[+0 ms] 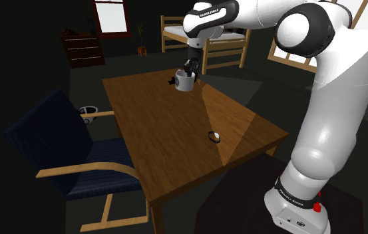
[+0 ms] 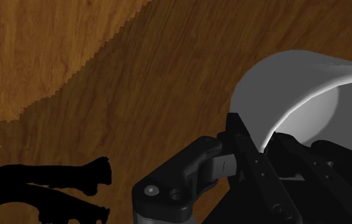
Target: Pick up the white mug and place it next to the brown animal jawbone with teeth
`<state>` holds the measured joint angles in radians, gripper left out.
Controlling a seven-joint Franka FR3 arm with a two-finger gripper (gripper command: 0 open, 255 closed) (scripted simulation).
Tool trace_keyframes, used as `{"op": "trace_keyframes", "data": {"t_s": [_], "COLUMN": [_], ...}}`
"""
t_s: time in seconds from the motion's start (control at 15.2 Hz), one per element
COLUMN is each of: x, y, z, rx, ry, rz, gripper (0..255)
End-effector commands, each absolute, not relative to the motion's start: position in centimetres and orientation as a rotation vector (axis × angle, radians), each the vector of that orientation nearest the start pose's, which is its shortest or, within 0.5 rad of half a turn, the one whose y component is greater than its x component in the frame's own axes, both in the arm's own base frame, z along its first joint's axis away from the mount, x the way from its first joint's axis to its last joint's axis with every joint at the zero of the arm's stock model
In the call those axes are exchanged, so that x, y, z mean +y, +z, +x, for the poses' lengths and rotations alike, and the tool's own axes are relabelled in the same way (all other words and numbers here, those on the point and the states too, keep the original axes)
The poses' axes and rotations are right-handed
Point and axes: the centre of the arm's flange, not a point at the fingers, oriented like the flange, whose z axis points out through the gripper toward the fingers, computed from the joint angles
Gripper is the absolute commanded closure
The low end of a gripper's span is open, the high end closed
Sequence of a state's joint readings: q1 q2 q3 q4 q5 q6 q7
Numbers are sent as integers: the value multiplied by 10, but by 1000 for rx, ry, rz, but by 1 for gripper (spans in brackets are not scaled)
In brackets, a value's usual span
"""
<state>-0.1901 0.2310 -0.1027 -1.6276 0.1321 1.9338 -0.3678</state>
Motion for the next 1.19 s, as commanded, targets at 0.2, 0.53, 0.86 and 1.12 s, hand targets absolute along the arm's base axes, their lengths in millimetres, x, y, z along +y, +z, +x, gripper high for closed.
{"op": "trace_keyframes", "data": {"t_s": [0.2,0.53,0.86,1.12], "x": [-225,-286,-286,-286], "y": [492,492,465,444], "z": [653,694,694,694], "rx": [-57,-57,-57,-57], "ry": [-162,-162,-162,-162], "rz": [-3066,-3066,-3066,-3066], "gripper": [255,255,255,255]}}
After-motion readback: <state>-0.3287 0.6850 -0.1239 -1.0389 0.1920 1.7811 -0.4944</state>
